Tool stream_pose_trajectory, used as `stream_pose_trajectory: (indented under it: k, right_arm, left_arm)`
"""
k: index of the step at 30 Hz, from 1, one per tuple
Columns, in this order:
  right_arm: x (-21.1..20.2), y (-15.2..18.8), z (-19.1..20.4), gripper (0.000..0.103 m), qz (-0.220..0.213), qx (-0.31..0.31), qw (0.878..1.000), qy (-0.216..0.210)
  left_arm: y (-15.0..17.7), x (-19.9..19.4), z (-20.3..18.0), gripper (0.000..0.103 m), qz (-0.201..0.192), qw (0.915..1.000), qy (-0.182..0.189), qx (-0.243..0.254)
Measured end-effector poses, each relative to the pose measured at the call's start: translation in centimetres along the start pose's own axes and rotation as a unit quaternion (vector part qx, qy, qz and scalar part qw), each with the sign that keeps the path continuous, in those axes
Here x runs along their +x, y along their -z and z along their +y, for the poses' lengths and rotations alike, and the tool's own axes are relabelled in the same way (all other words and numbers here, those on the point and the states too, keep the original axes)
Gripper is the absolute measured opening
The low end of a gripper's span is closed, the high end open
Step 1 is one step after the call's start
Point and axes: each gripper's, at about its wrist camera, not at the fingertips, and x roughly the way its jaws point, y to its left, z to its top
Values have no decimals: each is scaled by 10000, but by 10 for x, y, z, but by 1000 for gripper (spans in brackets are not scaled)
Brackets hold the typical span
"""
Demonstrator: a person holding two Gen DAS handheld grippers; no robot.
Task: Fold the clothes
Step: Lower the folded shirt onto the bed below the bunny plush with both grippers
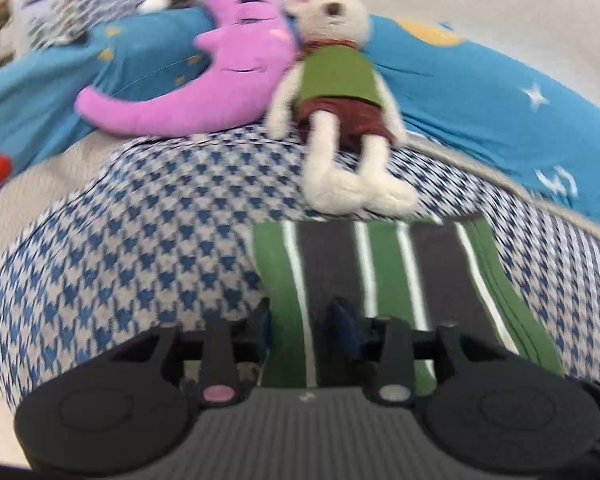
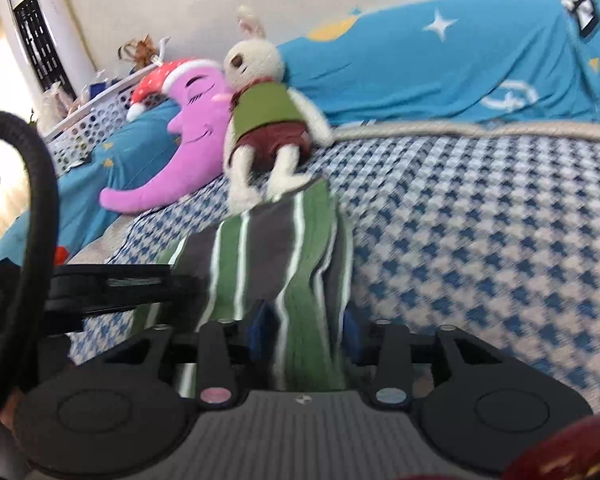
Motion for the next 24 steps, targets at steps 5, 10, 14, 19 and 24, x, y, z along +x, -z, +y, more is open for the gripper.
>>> stream_pose_trajectory:
  k: [5,10,14,19,24]
  right_arm:
    - [-17,-8,-18,44,-111,304,9992,226]
    - [-34,-14,-22,28,-317,239,9991,138]
    - [-40,-13,-12,23,-290,-8,9992,-265]
    - [-30,-7,3,23,-12,-269,9971,-717]
    - [-12,6,7,23,240,-485,9974,-470]
  left_arm:
    - [-4,1,28,48,-7,9982,-75,-593]
    - [-5,-2,42,48,-12,9957,36,-926]
    - [-5,-8,42,48,-151,9958,-38,-905]
    - [-1,-3,37,50,-123,9976,-121,-672]
    - [5,13,36,55,98,9977,-216,-640]
